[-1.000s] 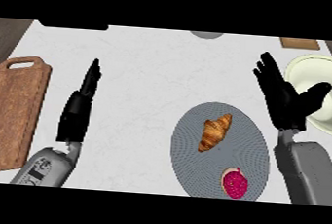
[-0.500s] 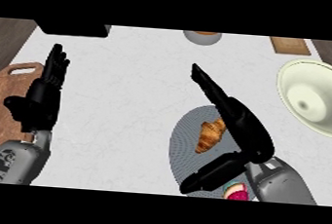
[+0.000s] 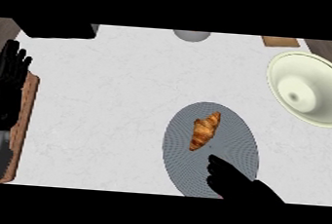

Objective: Pick the cupcake from the placemat and place it in the bowl

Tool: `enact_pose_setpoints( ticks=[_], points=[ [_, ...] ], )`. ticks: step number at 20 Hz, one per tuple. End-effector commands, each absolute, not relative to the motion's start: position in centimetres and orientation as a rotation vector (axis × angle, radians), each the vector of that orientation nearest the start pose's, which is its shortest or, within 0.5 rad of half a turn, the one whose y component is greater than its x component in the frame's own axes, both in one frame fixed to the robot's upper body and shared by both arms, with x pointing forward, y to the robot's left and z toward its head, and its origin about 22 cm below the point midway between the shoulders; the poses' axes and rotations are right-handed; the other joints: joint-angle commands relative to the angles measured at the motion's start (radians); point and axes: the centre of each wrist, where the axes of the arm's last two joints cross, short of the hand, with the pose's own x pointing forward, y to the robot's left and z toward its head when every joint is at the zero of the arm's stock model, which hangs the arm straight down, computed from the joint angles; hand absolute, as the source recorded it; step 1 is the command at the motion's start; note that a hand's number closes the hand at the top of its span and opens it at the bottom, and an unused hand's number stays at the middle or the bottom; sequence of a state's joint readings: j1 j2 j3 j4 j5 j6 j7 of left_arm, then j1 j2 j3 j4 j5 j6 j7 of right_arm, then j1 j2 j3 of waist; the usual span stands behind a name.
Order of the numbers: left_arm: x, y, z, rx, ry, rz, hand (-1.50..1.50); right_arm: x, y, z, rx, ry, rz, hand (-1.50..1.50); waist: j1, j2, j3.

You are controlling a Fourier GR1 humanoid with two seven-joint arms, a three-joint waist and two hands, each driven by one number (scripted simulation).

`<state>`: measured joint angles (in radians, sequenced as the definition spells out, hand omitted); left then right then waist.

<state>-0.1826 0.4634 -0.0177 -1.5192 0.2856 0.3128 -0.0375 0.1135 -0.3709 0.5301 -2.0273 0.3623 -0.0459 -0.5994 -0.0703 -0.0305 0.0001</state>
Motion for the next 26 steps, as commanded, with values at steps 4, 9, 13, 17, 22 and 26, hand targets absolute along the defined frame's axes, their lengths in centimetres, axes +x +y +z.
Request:
enact_pose_setpoints(
  ticks=[4,9,13,17,22,26],
  points=[
    [27.9,34.0,8.9,0.298,-1.752,0.059,0.00,11.0,-24.7,8.8,-0.200,-2.313,1.190,-1.50,-0.005,0.012,0.000],
    [27.7,34.5,8.2,0.310,-1.766,0.072,0.00,8.4,-26.8,11.0,-0.415,-2.059,1.449,-1.50,-0.002,0.017,-0.004],
    [28.0,34.1,7.4,0.295,-1.758,0.062,0.00,7.3,-27.8,12.4,-0.488,-1.912,1.590,-1.50,0.013,0.023,-0.003],
    [27.2,34.8,7.1,0.308,-1.767,0.079,0.00,6.2,-28.8,12.1,-0.551,-1.760,1.716,-1.50,0.018,0.018,-0.004],
    [28.6,32.6,7.8,0.256,-1.766,0.048,0.00,5.5,-27.9,10.8,-0.601,-1.718,1.665,-1.50,0.042,0.025,-0.001],
    [28.6,32.3,6.8,0.267,-1.774,0.048,0.00,5.6,-27.7,11.4,-0.614,-1.684,1.676,-1.50,0.051,0.028,-0.002]
  ],
)
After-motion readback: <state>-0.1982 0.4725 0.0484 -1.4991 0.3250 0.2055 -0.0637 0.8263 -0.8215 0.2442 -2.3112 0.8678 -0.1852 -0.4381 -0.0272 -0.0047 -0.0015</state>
